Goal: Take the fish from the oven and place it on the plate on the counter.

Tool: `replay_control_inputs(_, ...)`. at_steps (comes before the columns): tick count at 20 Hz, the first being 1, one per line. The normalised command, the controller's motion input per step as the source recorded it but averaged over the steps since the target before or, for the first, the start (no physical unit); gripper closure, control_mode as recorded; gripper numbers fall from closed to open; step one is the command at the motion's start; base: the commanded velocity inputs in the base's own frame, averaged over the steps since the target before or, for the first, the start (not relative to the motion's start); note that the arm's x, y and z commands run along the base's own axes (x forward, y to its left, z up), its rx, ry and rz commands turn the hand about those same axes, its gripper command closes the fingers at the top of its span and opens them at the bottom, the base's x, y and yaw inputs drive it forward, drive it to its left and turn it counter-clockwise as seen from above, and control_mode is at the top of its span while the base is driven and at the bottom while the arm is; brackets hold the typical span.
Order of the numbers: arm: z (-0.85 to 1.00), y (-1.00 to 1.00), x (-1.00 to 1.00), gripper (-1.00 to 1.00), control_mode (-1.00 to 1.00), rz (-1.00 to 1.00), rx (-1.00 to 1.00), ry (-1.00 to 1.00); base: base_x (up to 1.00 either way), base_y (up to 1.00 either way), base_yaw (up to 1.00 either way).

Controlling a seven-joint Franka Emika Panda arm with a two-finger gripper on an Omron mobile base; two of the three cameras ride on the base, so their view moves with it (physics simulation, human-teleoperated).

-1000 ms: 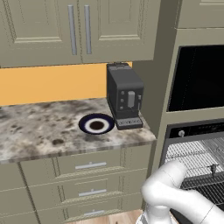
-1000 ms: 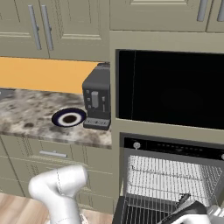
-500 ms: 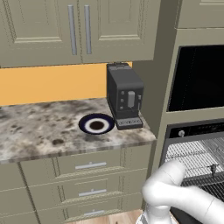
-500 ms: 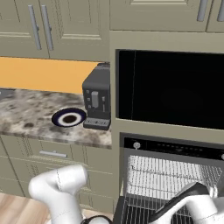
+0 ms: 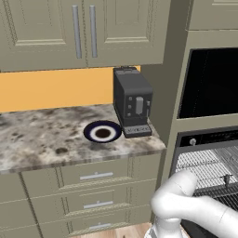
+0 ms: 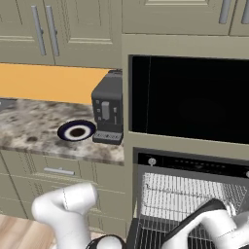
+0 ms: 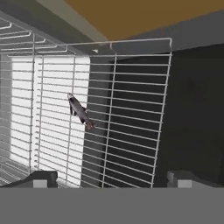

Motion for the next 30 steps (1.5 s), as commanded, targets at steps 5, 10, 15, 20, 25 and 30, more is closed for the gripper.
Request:
replay_control_inputs(5, -0.24, 0.38, 0.24, -1.00, -1.00, 0.10, -0.23, -0.03, 0.00, 0.00, 0.00)
replay_control_inputs(10, -0.28, 0.38, 0.64, -1.00, -1.00, 0.15, -0.24, 0.00, 0.00, 0.00, 0.00)
replay_control_inputs(15, -0.28, 0.16, 0.61, -1.00, -1.00, 0.21, -0.24, 0.01, 0.00, 0.00, 0.00)
replay_control_inputs(20, -0.18, 0.00, 0.54, -1.00, -1.00, 0.20, -0.19, 0.00, 0.00, 0.00, 0.00)
replay_control_inputs(25, -0.32, -0.03, 0.14, -1.00, -1.00, 0.14, -0.15, 0.03, 0.00, 0.00, 0.00)
replay_control_inputs(30, -0.36, 0.00, 0.00, -1.00, -1.00, 0.06, -0.08, 0.11, 0.00, 0.00, 0.00)
